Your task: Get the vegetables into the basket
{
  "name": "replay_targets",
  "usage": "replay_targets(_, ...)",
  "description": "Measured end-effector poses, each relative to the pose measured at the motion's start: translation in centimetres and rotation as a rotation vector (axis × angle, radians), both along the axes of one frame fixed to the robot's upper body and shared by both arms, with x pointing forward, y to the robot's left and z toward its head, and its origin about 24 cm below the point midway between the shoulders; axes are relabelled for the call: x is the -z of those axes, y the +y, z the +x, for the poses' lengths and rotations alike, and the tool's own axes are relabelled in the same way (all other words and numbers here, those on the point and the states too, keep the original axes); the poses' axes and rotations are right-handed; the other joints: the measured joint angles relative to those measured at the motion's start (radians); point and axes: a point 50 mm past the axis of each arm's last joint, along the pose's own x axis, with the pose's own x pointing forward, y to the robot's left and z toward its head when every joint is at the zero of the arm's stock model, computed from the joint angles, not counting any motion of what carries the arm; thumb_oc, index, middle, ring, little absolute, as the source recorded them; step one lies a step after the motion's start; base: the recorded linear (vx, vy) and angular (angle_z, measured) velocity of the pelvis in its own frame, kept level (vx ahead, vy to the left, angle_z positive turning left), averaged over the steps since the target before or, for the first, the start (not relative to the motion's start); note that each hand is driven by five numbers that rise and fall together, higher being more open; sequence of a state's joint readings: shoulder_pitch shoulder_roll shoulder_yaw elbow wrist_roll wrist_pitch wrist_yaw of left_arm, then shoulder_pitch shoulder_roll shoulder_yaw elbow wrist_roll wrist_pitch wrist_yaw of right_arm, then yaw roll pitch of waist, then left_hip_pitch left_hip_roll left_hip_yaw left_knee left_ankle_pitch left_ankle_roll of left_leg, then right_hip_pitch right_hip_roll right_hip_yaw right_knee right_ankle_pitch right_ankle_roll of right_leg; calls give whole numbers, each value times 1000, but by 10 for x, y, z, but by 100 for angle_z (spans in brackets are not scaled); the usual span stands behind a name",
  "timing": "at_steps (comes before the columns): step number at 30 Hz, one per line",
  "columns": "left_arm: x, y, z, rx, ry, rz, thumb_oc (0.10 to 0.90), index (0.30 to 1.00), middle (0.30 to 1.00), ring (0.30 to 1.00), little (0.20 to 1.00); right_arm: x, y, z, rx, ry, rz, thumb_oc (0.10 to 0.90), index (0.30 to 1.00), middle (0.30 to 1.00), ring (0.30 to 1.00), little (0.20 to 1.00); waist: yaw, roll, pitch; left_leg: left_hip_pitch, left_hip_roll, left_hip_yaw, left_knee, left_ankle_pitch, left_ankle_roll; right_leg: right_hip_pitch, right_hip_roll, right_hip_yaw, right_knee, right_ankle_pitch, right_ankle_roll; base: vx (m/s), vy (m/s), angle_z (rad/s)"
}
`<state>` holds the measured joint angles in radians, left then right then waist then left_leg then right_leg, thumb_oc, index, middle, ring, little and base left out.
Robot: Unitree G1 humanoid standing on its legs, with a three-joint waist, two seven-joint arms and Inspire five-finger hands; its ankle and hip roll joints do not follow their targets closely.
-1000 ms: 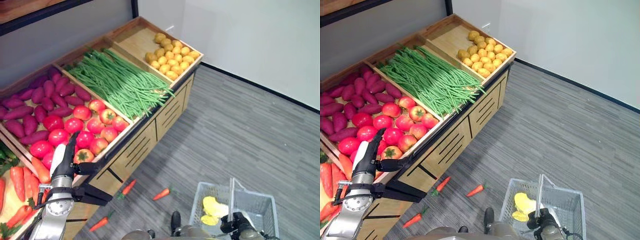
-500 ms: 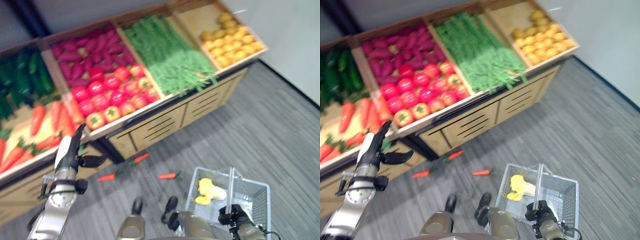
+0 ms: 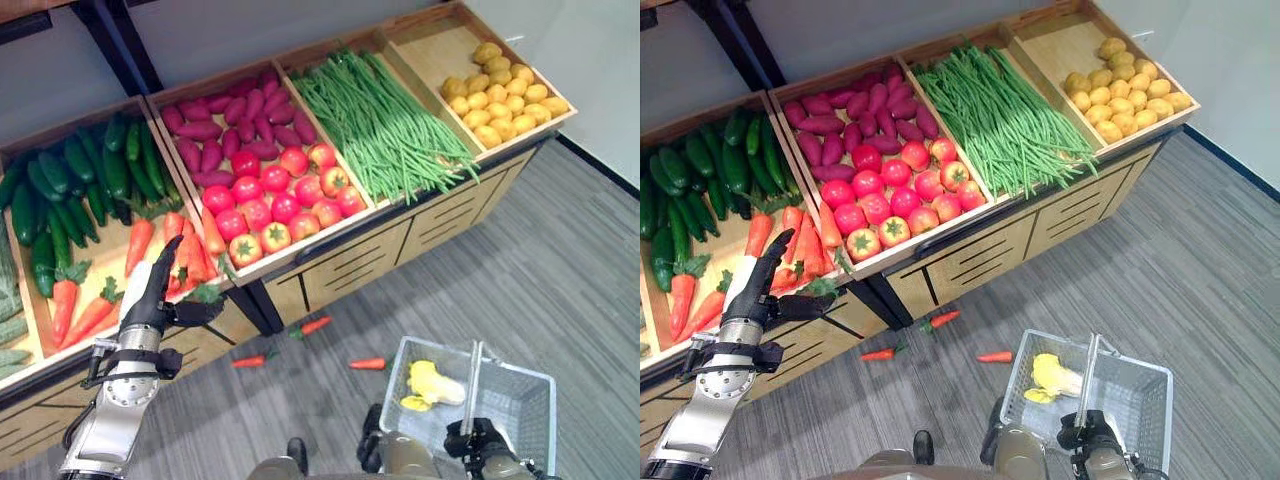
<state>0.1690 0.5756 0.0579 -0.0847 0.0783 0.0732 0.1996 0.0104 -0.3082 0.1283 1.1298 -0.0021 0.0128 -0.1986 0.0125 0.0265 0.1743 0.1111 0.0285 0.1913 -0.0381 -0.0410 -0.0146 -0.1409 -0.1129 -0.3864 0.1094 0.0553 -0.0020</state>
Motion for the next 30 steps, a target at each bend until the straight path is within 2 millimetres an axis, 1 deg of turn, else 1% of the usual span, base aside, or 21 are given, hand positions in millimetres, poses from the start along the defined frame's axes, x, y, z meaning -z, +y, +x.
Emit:
replay_targets(1, 2, 2, -4, -10, 12, 1, 900, 1000, 1000, 1000, 1000, 2, 2, -5, -13, 27, 3, 400, 300, 300, 300, 300, 7, 1, -14, 23, -1, 12, -1, 0, 0, 33, 11, 21, -41, 14, 7, 26, 118, -33)
replay_targets(3, 4, 5, -7, -24, 21, 3, 900, 1000, 1000, 1000, 1000, 4, 4, -9, -28, 43, 8, 400, 300, 300, 300, 300, 8, 6, -26, 45, 1, 12, -10, -1, -1, 61, 23, 30, -76, 26, 10, 22, 57, -26)
replay_targets(5, 6, 7, -10, -30, 31, 9, 900, 1000, 1000, 1000, 1000, 6, 5, -14, -23, 57, 13, 400, 300, 300, 300, 300, 8, 9, -41, 50, 2, 12, -16, -1, -1, 70, 30, 31, -95, 32, 11, 27, 51, -9)
replay_targets(9, 16, 17, -20, -77, 90, 56, 900, 1000, 1000, 1000, 1000, 7, 6, -20, -20, 73, 19, 400, 300, 300, 300, 300, 8, 17, -68, 63, 8, 18, -30, -2, -3, 78, 43, 43, -114, 38, 12, 18, 25, -10)
replay_targets(15, 31, 35, -31, -176, 195, 163, 900, 1000, 1000, 1000, 1000, 8, 7, -21, -19, 78, 29, 400, 300, 300, 300, 300, 15, 17, -76, 69, 18, 48, -47, -11, -3, 63, 62, 69, -118, 49, 16, 36, 14, -13)
replay_targets(18, 38, 51, -38, -250, 251, 194, 900, 1000, 1000, 1000, 1000, 9, 10, -21, -14, 78, 41, 400, 300, 300, 300, 300, 11, 10, -82, 63, 20, 68, -49, -17, -1, 45, 68, 89, -117, 57, 18, 32, 10, -22)
replay_targets(22, 42, 59, -43, -292, 288, 210, 900, 1000, 1000, 1000, 1000, 9, 9, -22, 5, 80, 50, 400, 300, 300, 300, 300, 5, 6, -86, 61, 18, 95, -49, -19, 0, 29, 71, 111, -116, 62, 22, 19, 10, -18)
replay_targets(26, 52, 68, -48, -336, 345, 229, 900, 1000, 1000, 1000, 1000, 9, 9, -22, 4, 87, 53, 400, 300, 300, 300, 300, -1, 4, -94, 52, 18, 120, -49, -19, 0, 14, 83, 137, -127, 77, 19, 30, 15, -22)
replay_targets(30, 52, 77, -42, -374, 371, 255, 900, 1000, 1000, 1000, 1000, 9, 8, -23, 0, 99, 56, 400, 300, 300, 300, 300, -3, -3, -97, 36, 18, 126, -49, -19, 0, 17, 95, 149, -181, 110, 9, 29, 11, -10)
